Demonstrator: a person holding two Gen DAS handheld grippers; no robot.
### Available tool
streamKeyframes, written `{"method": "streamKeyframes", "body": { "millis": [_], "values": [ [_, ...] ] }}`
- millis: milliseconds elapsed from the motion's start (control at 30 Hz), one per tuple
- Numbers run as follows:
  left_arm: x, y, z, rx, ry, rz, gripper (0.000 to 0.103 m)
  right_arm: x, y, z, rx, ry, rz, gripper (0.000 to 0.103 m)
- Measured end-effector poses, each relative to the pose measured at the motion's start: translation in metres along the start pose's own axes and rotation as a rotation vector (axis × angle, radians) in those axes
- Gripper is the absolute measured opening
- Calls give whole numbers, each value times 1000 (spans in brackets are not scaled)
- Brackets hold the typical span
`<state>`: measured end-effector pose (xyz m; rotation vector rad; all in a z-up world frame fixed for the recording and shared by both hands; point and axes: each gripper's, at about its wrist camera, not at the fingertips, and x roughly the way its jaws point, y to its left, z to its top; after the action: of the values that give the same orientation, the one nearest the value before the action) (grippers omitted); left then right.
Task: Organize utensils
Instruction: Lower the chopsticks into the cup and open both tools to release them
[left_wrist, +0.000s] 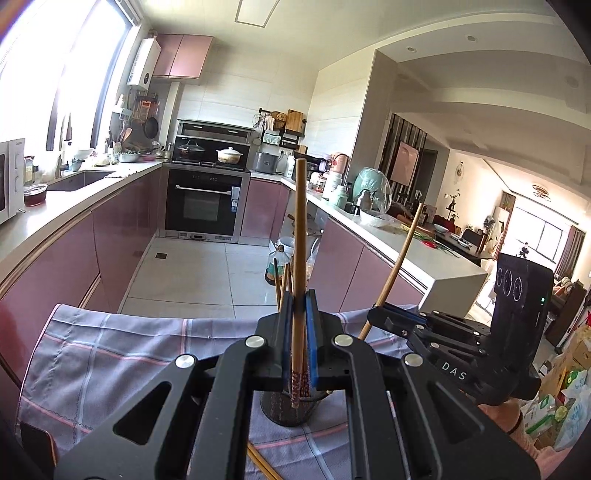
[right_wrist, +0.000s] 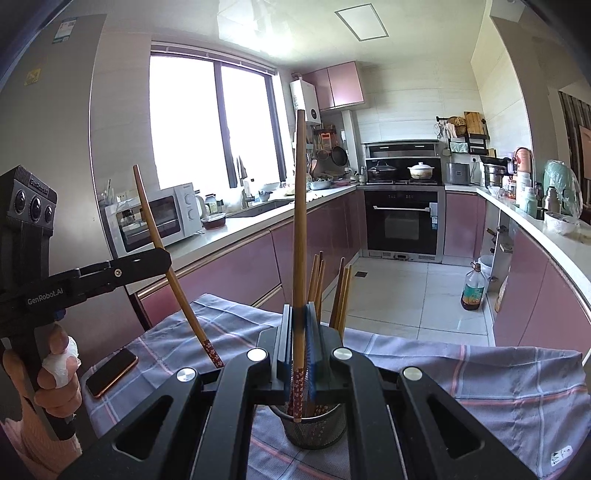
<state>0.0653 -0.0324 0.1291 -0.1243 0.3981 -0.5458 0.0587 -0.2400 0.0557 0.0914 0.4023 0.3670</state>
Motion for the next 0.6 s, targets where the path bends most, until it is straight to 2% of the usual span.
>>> {"method": "streamKeyframes", "body": {
  "millis": [233,600],
  "values": [
    [14,-9,7,17,3,11,8,17,-6,0,22,21,-9,5],
    [51,-15,-3,48,86,15,8,38,-14,-6,36,69,-20,5]
  ]
}}
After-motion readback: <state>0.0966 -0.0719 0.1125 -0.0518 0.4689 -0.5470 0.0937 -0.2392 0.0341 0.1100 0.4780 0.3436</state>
